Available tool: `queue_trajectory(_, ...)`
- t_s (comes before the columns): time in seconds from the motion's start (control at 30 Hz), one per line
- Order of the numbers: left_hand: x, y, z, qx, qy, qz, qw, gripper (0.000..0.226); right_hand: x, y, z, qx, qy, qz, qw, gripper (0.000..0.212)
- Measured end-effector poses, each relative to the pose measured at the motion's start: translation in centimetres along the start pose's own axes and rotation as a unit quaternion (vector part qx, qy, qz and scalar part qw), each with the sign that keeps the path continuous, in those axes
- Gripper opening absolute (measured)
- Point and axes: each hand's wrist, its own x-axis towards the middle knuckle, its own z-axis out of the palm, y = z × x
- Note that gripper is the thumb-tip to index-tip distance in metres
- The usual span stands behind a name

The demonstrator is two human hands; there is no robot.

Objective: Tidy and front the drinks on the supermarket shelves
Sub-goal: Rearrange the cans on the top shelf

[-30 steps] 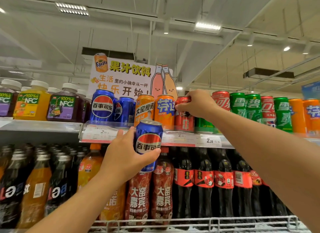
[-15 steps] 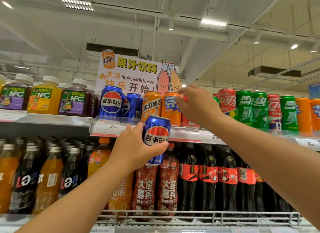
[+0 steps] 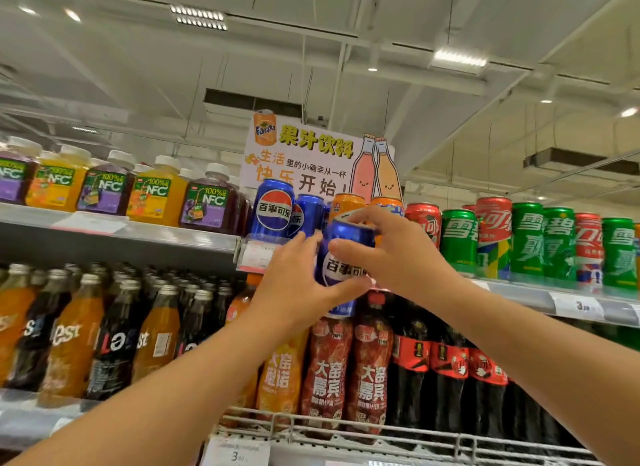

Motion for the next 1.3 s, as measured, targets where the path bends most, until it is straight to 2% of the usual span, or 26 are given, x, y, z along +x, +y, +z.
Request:
queue_trajectory(0.03, 0.1, -1.0, -0.7, 0.029, -0.012, 0.011, 0.999, 0.099, 0.5, -0.4, 0.0, 0.01, 0.013, -0.011, 1.0, 0.04)
queue_trajectory(0.07, 0.1, -2.2, -1.3, 0.077, -0.02, 0.024, 0.997, 0.101, 1.2, -0.8, -0.2, 0.027, 0.028, -0.018, 0.999, 0.039)
queue_trajectory(0.2, -0.6, -7.3, -2.6, 0.311, -0.059, 0.089, 0.944, 0.091, 5.4, -2.2, -0.7, 0.038, 0.088, -0.029, 0.995, 0.036)
queue_trajectory(0.3, -0.7, -8.5, -2.1, 0.359, -0.039, 0.121, 0.924, 0.09, 8.8, -2.3, -0.1, -0.014, 0.128, -0.03, 0.991, 0.041)
queue_trajectory(0.4, -0.6, -8.8, -1.6, 0.361, -0.023, 0.132, 0.923, 0.094, 11.1, -1.9, 1.4, -0.067, 0.134, -0.007, 0.989, 0.051)
queue_trajectory(0.63, -0.7, -9.5, -1.0, 0.356, -0.014, 0.144, 0.923, 0.099, 12.6, -0.7, 4.6, -0.059, 0.116, 0.005, 0.992, 0.05)
queue_trajectory(0.8, -0.7, -9.9, -1.0, 0.348, -0.007, 0.149, 0.925, 0.1, 12.6, 0.2, 6.0, -0.103, 0.063, 0.024, 0.992, 0.038)
queue_trajectory(1.03, -0.7, -10.1, -0.8, 0.347, 0.0, 0.154, 0.925, 0.102, 13.3, 0.5, 6.0, -0.165, 0.029, 0.056, 0.984, 0.027)
queue_trajectory(1.17, -0.7, -10.0, -0.8, 0.353, -0.002, 0.148, 0.924, 0.105, 13.5, 0.2, 6.5, -0.184, 0.006, 0.068, 0.981, 0.038)
queue_trajectory(1.3, -0.7, -9.6, -0.9, 0.353, -0.002, 0.141, 0.925, 0.106, 12.6, 0.0, 7.5, -0.2, 0.023, 0.062, 0.978, 0.056)
